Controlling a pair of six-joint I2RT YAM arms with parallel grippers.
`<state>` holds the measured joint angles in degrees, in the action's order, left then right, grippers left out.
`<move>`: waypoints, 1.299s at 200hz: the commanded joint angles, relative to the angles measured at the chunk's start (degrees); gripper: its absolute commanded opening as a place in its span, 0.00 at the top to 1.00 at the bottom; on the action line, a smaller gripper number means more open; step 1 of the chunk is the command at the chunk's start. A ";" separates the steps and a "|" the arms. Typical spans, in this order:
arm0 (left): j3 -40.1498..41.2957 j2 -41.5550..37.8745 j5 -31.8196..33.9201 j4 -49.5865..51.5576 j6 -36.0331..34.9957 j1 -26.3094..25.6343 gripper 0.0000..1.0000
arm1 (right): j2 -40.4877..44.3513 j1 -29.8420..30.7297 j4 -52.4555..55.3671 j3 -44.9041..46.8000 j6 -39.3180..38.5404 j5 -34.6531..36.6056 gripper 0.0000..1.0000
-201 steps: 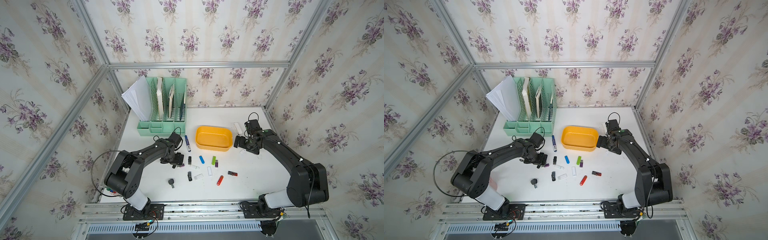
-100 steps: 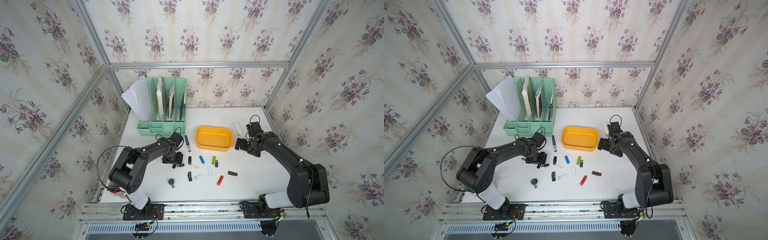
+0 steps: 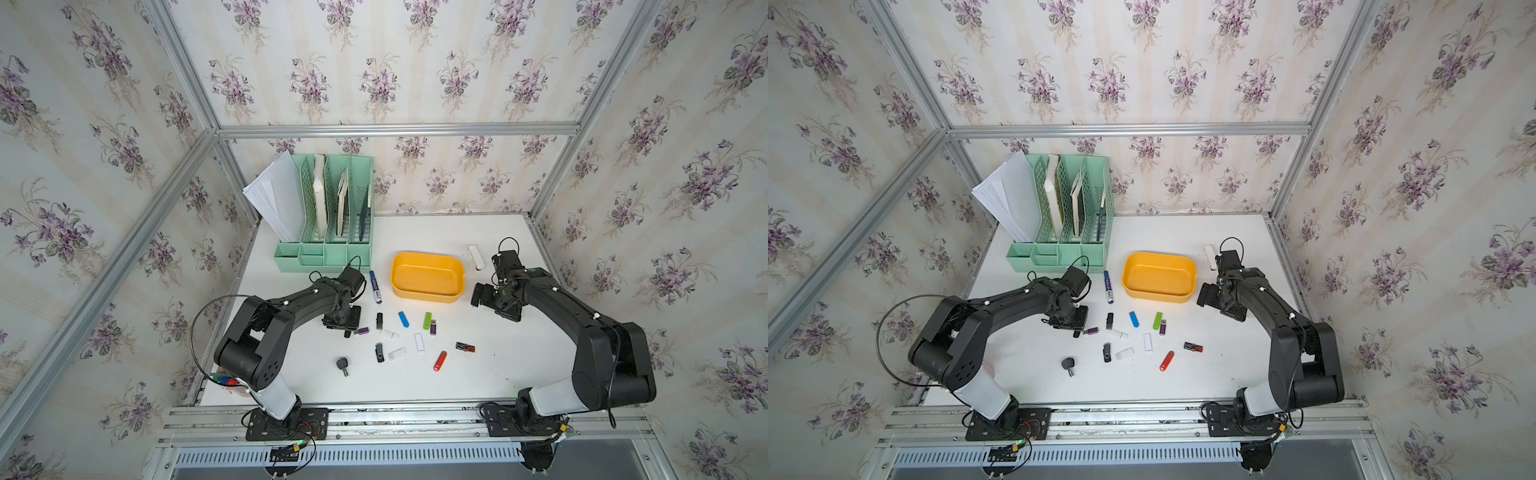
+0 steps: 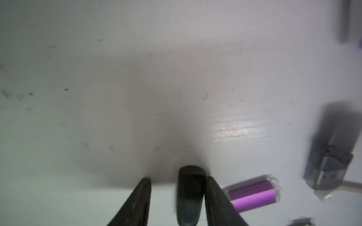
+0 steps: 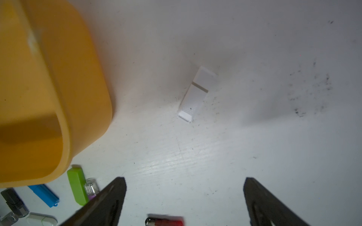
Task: Put the usb flash drive into the storage box
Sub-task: Pick up the USB flash from the center of the board.
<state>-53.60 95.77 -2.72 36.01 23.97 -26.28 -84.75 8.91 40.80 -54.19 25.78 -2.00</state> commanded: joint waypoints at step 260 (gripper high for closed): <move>1.05 1.88 -4.13 1.57 0.82 -1.85 0.74 | -17.38 -4.51 -3.79 -9.90 -1.01 4.33 0.32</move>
<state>-53.25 96.51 -2.63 37.01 24.43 -28.05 -102.00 4.51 37.15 -64.45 25.45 1.30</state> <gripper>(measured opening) 0.272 0.697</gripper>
